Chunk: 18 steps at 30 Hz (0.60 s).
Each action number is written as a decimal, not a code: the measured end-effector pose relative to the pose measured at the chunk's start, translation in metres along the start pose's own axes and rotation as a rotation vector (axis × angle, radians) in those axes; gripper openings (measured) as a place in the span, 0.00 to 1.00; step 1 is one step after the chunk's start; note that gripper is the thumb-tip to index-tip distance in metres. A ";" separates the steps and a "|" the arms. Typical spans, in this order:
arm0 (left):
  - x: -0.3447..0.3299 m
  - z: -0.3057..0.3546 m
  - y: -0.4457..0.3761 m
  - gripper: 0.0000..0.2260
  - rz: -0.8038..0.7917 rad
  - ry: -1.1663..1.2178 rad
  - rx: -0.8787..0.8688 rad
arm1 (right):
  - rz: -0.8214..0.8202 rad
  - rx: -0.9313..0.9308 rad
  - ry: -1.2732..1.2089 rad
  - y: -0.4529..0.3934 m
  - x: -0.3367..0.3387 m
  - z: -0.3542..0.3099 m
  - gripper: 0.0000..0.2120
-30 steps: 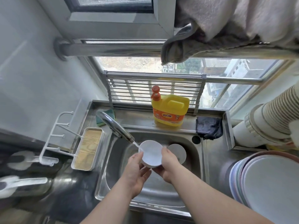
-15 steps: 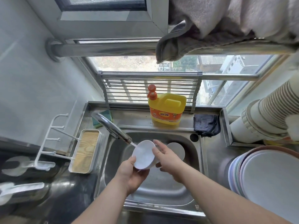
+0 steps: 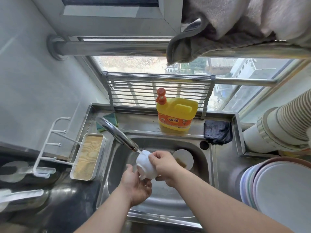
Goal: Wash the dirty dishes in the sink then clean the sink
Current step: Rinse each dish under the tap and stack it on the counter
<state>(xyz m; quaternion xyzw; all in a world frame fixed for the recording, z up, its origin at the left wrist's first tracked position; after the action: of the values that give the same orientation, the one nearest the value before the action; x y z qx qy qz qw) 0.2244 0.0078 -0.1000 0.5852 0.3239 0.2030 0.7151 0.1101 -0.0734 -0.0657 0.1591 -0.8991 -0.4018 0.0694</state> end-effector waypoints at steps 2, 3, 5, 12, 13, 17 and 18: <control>0.003 0.003 0.000 0.40 -0.005 0.061 -0.020 | -0.035 -0.127 -0.198 -0.002 -0.007 0.003 0.10; 0.004 0.004 0.000 0.38 -0.017 0.102 -0.023 | -0.045 -0.181 -0.316 -0.003 -0.010 0.005 0.09; 0.001 0.006 0.002 0.33 -0.056 0.210 -0.016 | -0.039 -0.256 -0.512 -0.003 -0.012 0.007 0.07; -0.015 0.020 0.000 0.15 -0.088 0.337 -0.128 | 0.088 -0.366 -0.901 -0.003 0.009 0.030 0.15; -0.017 0.020 0.002 0.14 -0.095 0.327 -0.136 | 0.106 -0.376 -0.937 -0.003 0.013 0.034 0.16; -0.030 0.017 0.002 0.12 -0.111 0.255 -0.150 | 0.145 -0.405 -0.996 0.005 0.024 0.050 0.15; -0.033 0.015 0.002 0.13 -0.114 0.239 -0.146 | 0.153 -0.414 -0.994 0.007 0.025 0.054 0.14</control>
<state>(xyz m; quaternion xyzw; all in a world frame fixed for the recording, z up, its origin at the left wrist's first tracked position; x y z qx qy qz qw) 0.2121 -0.0244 -0.0892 0.4839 0.4237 0.2533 0.7226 0.0713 -0.0396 -0.0967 -0.1330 -0.7346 -0.5911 -0.3053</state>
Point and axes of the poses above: each hand's wrist, its own y-axis away from the middle knuckle, its own x-axis out of the back of the hand, z = x × y, the point moved 6 cm from there along -y, towards the middle knuckle, and after that the axes turned 2 degrees about z, right-handed, at the moved point
